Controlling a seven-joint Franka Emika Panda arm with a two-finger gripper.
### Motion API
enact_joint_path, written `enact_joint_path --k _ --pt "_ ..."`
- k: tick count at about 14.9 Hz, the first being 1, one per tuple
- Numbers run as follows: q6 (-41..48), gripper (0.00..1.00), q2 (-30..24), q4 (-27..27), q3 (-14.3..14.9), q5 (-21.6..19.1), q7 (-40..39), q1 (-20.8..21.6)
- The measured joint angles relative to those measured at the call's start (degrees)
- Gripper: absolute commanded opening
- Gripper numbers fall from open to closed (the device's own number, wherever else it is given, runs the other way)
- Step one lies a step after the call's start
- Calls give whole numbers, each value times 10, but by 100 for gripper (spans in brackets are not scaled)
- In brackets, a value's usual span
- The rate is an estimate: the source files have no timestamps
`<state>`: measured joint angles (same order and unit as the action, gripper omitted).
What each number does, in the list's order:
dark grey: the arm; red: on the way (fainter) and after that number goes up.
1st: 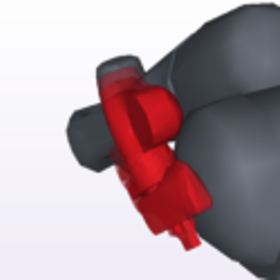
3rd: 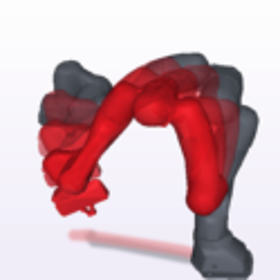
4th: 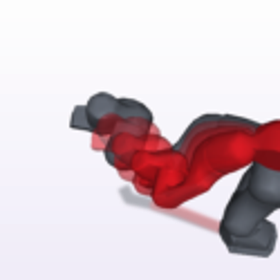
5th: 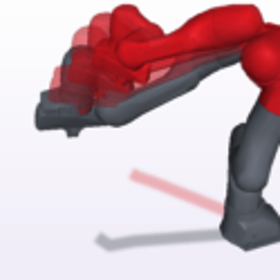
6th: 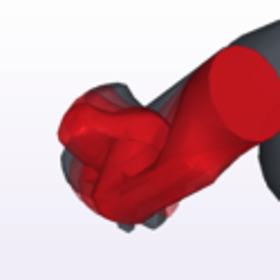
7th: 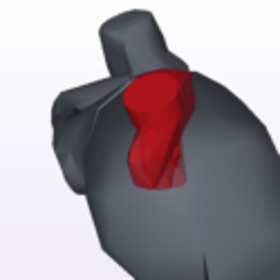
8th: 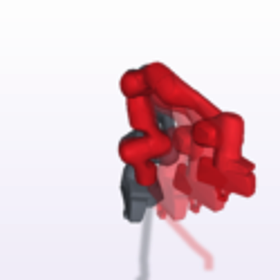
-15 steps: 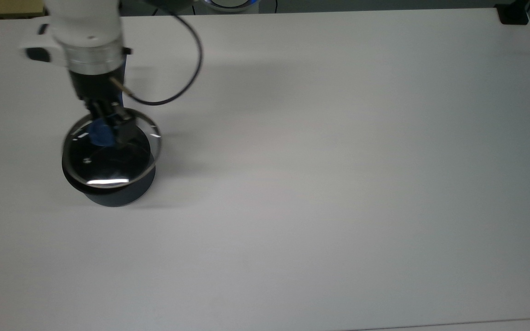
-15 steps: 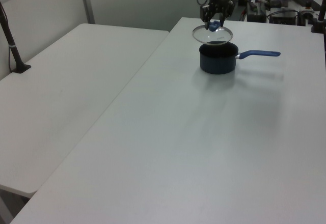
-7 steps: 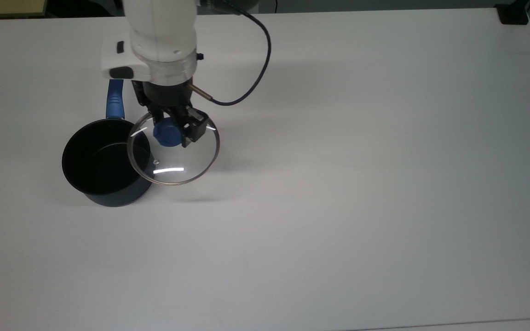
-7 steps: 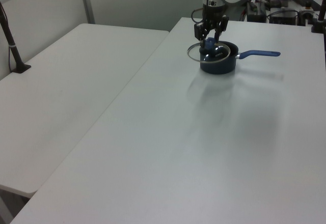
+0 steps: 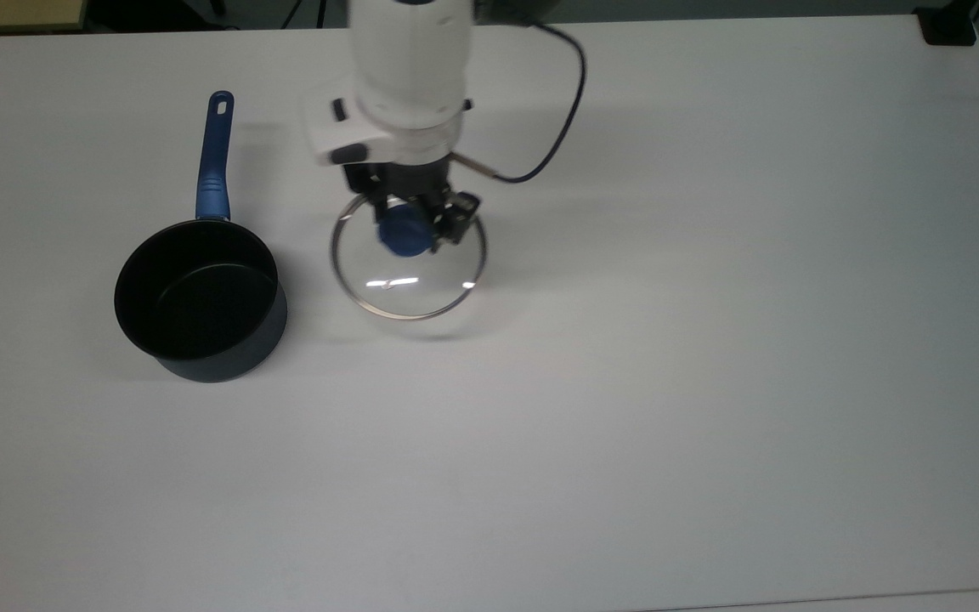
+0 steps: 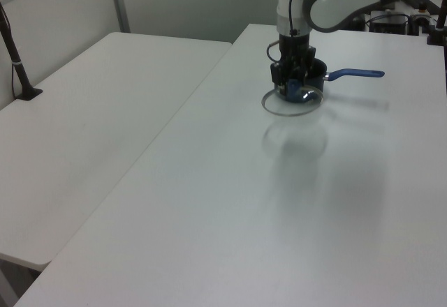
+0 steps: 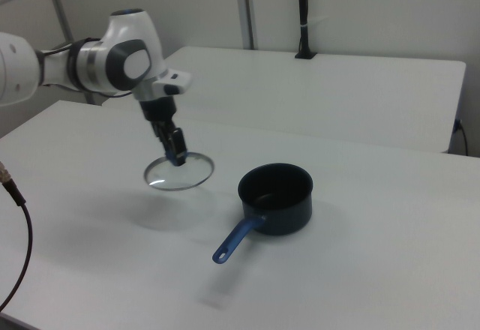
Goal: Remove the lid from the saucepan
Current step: 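Carry the lid away from the saucepan and lower it onto the table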
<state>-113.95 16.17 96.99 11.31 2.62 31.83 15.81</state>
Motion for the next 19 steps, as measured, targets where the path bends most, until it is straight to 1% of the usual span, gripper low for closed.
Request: enact_joint_path --k 2,4,9,11,13,14,17,19 --pt "-7 45 -34 54 -33 0 -2 0" --pt "-17 45 -58 97 -53 1 -3 1" --pt "-27 45 -94 149 -64 7 -10 -1" --pt "-60 45 -104 180 -87 15 -11 -9" --pt "-102 45 -111 223 -113 29 -3 -14" --pt "-111 45 -112 233 -116 32 0 -15" --pt "-116 45 -115 236 -116 33 0 -23" --pt "-151 45 -115 254 -119 33 0 -24"
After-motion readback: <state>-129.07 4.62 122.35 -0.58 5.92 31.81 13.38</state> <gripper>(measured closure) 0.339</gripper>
